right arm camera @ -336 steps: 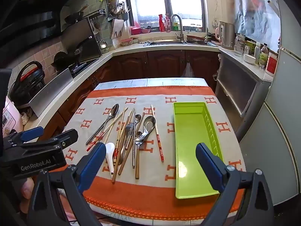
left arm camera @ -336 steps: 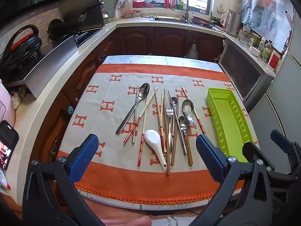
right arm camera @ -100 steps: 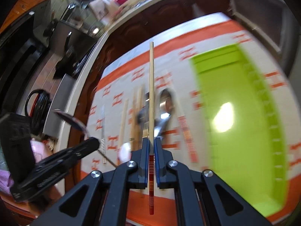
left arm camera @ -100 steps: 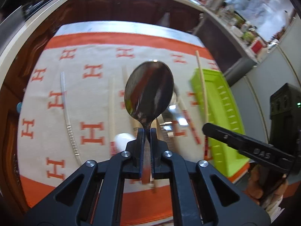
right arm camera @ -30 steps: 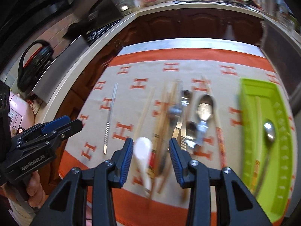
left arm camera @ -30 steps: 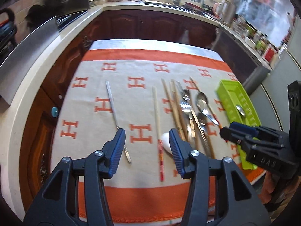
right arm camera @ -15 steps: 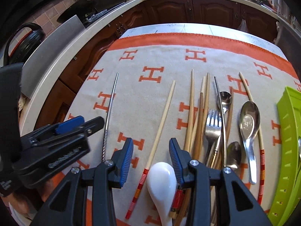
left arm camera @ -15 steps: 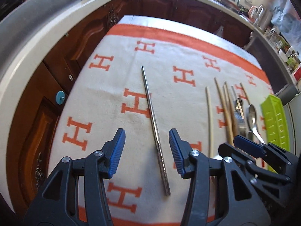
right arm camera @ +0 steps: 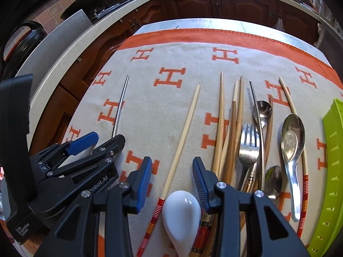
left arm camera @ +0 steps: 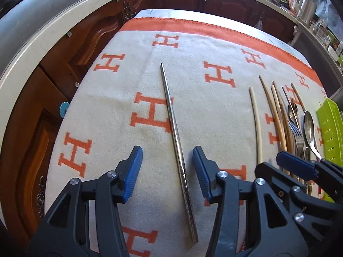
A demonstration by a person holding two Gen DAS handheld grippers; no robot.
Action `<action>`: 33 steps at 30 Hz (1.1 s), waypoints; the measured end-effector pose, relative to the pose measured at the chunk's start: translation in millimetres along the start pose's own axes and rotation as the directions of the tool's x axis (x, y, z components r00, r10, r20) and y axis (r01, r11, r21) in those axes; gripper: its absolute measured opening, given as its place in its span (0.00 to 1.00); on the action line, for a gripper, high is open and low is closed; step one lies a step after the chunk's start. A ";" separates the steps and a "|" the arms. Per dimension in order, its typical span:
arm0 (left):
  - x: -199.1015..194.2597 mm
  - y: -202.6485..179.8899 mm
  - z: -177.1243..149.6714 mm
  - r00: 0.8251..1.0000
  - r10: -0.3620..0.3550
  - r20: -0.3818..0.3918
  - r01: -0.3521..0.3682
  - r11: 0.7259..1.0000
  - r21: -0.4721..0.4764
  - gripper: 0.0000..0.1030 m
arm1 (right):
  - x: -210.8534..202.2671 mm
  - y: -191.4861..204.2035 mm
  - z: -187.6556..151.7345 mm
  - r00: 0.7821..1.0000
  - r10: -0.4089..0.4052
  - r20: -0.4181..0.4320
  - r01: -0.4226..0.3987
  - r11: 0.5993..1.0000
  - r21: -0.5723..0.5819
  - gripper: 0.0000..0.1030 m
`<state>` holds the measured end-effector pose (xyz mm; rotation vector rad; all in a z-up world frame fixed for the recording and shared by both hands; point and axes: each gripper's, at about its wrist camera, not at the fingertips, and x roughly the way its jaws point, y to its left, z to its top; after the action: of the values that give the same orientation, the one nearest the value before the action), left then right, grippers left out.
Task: Organize utensils
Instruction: 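Grasp a steel chopstick with the left tool while the right grasps a wooden chopstick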
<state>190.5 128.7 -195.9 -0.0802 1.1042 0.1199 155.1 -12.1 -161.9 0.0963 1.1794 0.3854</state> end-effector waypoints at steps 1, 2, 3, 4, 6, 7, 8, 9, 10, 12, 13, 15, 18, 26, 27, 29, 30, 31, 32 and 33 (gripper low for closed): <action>0.0 0.4 0.1 1.000 -0.002 0.002 0.002 1.000 -0.003 0.45 | 0.9 0.2 -0.1 1.000 -0.002 -0.001 0.002 1.000 -0.002 0.38; -0.7 1.2 0.2 1.000 -0.004 0.004 0.004 1.000 -0.007 0.45 | 1.7 0.3 -0.2 1.000 -0.009 -0.002 0.009 1.000 -0.003 0.38; -0.9 1.8 0.5 1.000 -0.005 0.006 0.005 1.000 -0.010 0.45 | 2.4 0.8 0.1 1.000 -0.012 -0.003 0.012 1.000 -0.004 0.38; -1.0 1.5 0.5 1.000 -0.003 0.009 0.003 1.000 -0.008 0.45 | 3.5 1.2 0.1 1.000 -0.016 -0.005 0.016 1.000 -0.006 0.38; -1.6 0.9 0.0 1.000 0.000 0.015 0.000 1.000 -0.002 0.42 | 6.4 2.5 -0.1 1.000 -0.026 -0.010 0.026 1.000 -0.010 0.38; -1.9 0.1 -0.3 1.000 0.003 0.020 -0.003 1.000 0.004 0.33 | 7.8 3.5 -0.4 0.999 -0.033 -0.011 0.032 0.999 -0.014 0.38; -2.7 -0.6 -0.7 1.000 0.001 0.027 -0.001 1.000 0.011 0.26 | 7.9 5.5 -0.7 0.999 -0.042 -0.001 0.042 0.999 -0.021 0.38; -4.1 -0.3 -1.3 1.000 -0.003 0.029 0.003 1.000 0.015 0.16 | 9.0 7.7 -0.9 0.999 -0.051 0.001 0.051 0.998 -0.028 0.38; -5.0 -0.6 -1.7 1.000 -0.008 0.030 0.007 1.000 0.018 0.09 | 9.5 9.1 -1.0 0.998 -0.058 0.006 0.059 0.998 -0.034 0.38; -5.8 -0.3 -2.3 0.999 -0.011 0.032 0.011 1.000 0.023 0.05 | 11.2 14.3 -2.4 0.996 -0.090 0.020 0.091 0.994 -0.056 0.38; -5.9 0.2 -2.5 0.999 -0.014 0.034 0.013 1.000 0.022 0.04 | 12.0 17.0 -3.4 0.994 -0.106 0.028 0.107 0.992 -0.069 0.38; -7.0 2.4 -3.7 0.999 -0.027 0.038 0.026 1.000 0.014 0.04 | 13.8 22.6 -5.8 0.990 -0.135 0.044 0.139 0.985 -0.098 0.40; -8.8 7.1 -6.1 0.998 -0.041 0.041 0.041 0.999 -0.004 0.04 | 16.0 30.9 -10.5 0.981 -0.181 0.076 0.190 0.972 -0.136 0.39; -17.8 15.9 -12.8 0.998 -0.055 0.041 0.056 0.998 -0.024 0.04 | 11.0 24.6 -12.6 0.982 -0.154 0.112 0.164 0.982 -0.092 0.06; -19.5 16.2 -13.2 0.997 -0.056 0.044 0.057 0.998 -0.023 0.04 | 10.5 23.3 -12.2 0.984 -0.137 0.110 0.146 0.986 -0.081 0.06; -23.1 16.7 -14.4 0.997 -0.056 0.048 0.057 0.998 -0.021 0.04 | 6.5 15.4 -11.6 0.993 -0.067 0.098 0.070 0.997 -0.030 0.05; -27.3 16.7 -15.6 0.997 -0.058 0.053 0.059 0.998 -0.020 0.04 | 4.7 13.9 -11.5 0.994 -0.049 0.097 0.051 0.999 -0.017 0.05; -30.4 16.9 -16.3 0.997 -0.059 0.057 0.060 0.998 -0.018 0.04 | -0.2 10.3 -11.7 0.995 -0.016 0.100 0.015 1.000 0.007 0.05; -33.9 16.8 -17.2 0.996 -0.059 0.061 0.060 0.998 -0.016 0.04 | -4.7 7.7 -11.9 0.995 0.007 0.102 -0.010 1.000 0.025 0.05; -38.5 16.6 -18.5 0.996 -0.058 0.067 0.059 0.998 -0.013 0.04 | -7.6 6.9 -11.9 0.994 0.022 0.106 -0.026 0.999 0.034 0.05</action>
<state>154.8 140.7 -169.8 -0.1205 1.0332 0.0780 140.1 -9.8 -157.9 0.1597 1.0819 0.3765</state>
